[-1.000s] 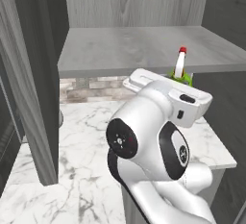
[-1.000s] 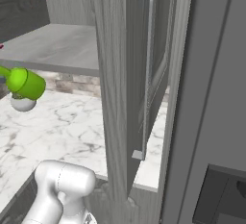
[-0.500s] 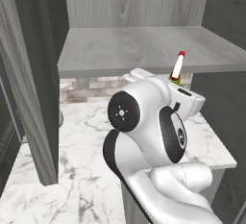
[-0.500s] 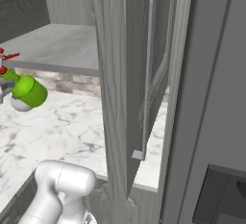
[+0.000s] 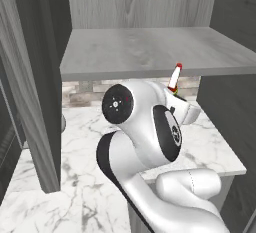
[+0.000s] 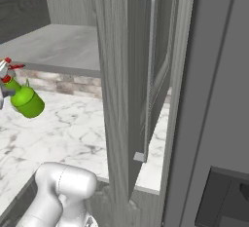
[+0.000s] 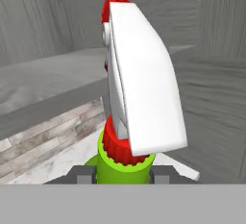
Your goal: Move the cutting board and knife to the sink. Then move spray from the cabinet to the counter.
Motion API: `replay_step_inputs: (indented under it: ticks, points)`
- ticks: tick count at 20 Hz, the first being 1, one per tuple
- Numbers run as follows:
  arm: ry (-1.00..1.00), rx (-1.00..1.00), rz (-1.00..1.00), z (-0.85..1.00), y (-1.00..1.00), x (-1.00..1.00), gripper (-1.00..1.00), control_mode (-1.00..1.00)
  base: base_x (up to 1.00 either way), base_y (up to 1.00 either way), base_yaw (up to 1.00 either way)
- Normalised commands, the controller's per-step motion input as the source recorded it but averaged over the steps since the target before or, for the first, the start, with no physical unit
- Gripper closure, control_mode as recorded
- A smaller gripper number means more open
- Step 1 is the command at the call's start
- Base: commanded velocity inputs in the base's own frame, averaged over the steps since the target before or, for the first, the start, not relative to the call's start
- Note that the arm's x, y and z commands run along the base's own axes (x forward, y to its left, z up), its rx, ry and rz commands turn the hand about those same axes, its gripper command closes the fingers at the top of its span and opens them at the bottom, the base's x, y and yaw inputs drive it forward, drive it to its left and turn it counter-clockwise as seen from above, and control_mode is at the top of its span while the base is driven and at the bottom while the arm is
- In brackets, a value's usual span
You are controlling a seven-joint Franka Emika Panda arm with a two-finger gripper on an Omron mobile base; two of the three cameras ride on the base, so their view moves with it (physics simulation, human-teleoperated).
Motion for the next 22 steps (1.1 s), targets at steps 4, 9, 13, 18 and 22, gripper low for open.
replay_step_inputs:
  ticks: [4, 9, 13, 18, 22]
  points:
    - [0.01, 0.09, -0.15, -0.29, 0.07, 0.13, 1.00, -1.00, 0.00, 0.00, 0.00]
    - [0.00, 0.05, -0.17, -0.30, 0.01, 0.16, 1.00, -1.00, 0.00, 0.00, 0.00]
    - [0.00, 0.05, -0.05, -0.27, -0.12, 0.27, 1.00, -1.00, 0.00, 0.00, 0.00]
    - [0.00, 0.00, -0.01, -0.31, -0.15, 0.30, 1.00, -1.00, 0.00, 0.00, 0.00]
    - [0.02, 0.00, 0.00, -0.37, -0.04, 0.20, 1.00, -1.00, 0.00, 0.00, 0.00]
